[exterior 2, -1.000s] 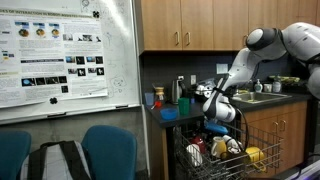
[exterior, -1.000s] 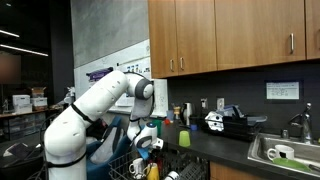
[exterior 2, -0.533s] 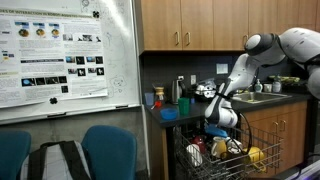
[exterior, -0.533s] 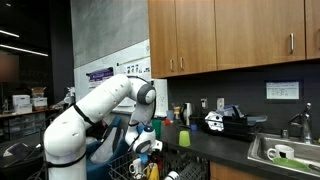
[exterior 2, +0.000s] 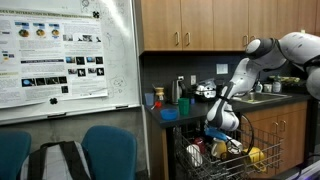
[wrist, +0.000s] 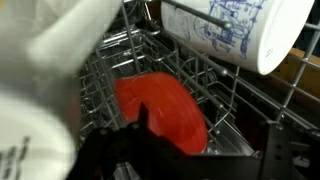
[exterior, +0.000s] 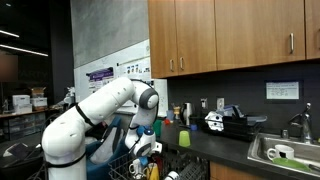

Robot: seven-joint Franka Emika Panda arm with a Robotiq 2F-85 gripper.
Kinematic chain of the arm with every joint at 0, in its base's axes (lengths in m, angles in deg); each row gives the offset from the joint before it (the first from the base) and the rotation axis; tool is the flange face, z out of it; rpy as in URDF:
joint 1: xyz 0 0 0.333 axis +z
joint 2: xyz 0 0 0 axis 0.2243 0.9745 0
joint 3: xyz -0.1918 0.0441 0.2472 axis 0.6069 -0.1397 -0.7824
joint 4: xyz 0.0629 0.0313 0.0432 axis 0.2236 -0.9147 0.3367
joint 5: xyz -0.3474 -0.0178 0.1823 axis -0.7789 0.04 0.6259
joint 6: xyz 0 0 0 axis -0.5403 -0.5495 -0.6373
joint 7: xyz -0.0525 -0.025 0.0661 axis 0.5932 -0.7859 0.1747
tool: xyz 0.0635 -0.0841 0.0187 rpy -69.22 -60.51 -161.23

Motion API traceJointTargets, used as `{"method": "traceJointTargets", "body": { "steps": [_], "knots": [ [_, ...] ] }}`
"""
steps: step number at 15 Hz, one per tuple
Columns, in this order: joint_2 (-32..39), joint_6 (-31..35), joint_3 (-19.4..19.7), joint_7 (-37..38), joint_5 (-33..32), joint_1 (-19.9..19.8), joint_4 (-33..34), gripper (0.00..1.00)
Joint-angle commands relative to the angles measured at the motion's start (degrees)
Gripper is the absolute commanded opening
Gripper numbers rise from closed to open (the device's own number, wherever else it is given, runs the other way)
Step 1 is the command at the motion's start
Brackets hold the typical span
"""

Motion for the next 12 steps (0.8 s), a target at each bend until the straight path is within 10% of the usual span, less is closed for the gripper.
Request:
{"method": "traceJointTargets", "body": {
  "steps": [1,7,12],
  "knots": [
    [0.78,0.04,-1.64,1.59,-1.83,-2.44,-0.94,0.55],
    [-2.46,-0.75,-2.88,2.00,-1.90,-4.74,-4.17,0.16],
    [-5.94,-1.76,-5.17,2.11,-2.12,-6.11,-6.34,0.07]
  ]
}}
